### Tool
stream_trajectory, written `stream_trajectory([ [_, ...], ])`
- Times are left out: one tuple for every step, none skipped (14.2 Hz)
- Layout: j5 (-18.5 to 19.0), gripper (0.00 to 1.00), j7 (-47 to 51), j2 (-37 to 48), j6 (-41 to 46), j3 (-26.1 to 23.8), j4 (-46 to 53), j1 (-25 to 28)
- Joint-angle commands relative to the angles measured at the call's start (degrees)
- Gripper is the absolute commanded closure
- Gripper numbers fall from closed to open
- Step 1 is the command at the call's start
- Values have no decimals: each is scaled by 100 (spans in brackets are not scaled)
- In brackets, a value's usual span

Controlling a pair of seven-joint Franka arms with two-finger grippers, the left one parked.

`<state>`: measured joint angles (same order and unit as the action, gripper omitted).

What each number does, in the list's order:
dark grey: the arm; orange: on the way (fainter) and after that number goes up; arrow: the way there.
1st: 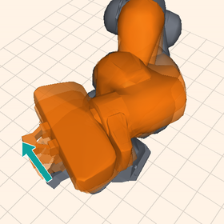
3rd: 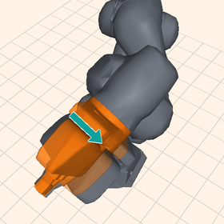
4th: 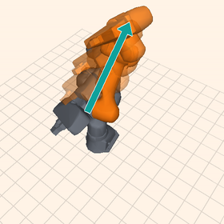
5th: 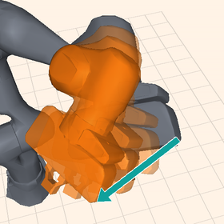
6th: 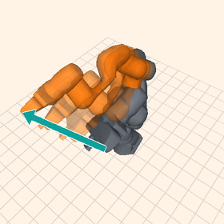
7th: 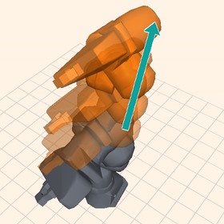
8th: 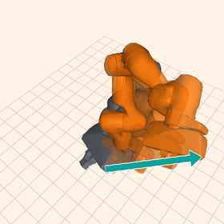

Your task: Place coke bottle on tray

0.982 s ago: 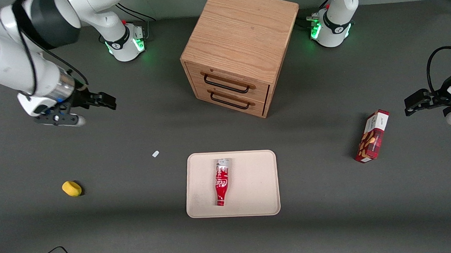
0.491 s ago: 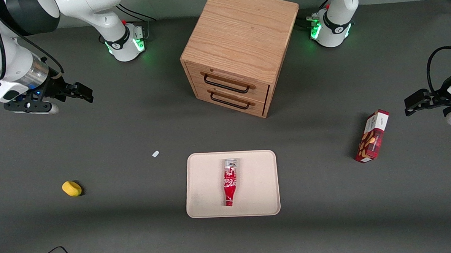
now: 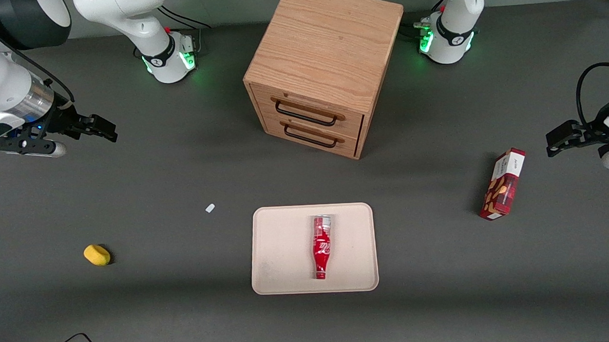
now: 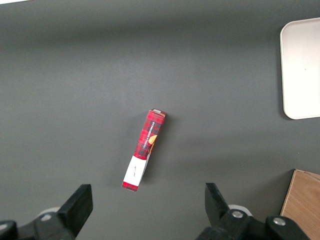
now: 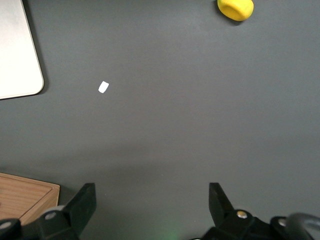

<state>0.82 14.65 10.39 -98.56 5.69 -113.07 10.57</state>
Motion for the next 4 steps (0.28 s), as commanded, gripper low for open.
stream_trajectory([
  [6,0,-102,-19,179,-77,119,-99],
  [6,0,-94,-10,179,-77,119,-99],
  [6,0,-93,-10,197,-77,145,-99],
  [6,0,-93,-19,249,-77,154,-99],
])
